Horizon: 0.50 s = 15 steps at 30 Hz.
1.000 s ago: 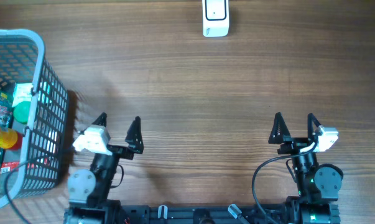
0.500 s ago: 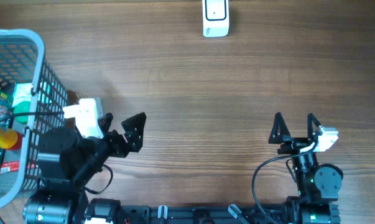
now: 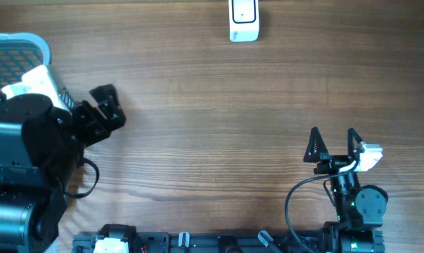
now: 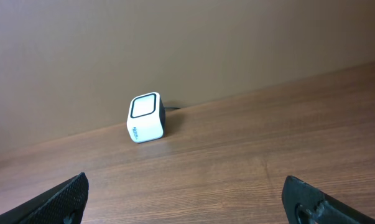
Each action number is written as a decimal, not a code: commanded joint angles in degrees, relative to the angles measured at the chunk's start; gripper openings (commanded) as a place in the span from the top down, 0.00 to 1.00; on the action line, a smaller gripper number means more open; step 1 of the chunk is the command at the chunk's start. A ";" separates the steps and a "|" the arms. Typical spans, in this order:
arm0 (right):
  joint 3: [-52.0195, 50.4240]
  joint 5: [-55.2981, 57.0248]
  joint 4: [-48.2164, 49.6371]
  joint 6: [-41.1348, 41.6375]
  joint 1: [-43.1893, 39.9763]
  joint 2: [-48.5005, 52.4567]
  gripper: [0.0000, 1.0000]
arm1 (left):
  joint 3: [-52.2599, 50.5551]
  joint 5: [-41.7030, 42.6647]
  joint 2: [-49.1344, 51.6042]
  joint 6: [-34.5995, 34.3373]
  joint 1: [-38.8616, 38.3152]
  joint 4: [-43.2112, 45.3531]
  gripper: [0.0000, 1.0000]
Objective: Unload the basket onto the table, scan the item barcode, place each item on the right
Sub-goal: 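Reach the left gripper into the basket and grasp the orange sauce bottle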
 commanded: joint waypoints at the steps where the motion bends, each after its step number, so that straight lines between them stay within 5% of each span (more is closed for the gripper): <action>1: -0.07 0.79 0.28 0.39 0.24 -0.15 0.00 | 1.31 -12.87 0.07 -4.83 0.48 -2.14 0.00; 5: -0.07 0.81 0.28 0.39 0.24 -0.15 0.00 | 1.31 -15.39 0.04 -6.93 3.30 -3.08 0.00; 15: -0.07 0.81 0.28 0.42 0.24 -0.15 0.00 | 1.31 -15.10 0.37 -9.20 25.55 -6.60 0.00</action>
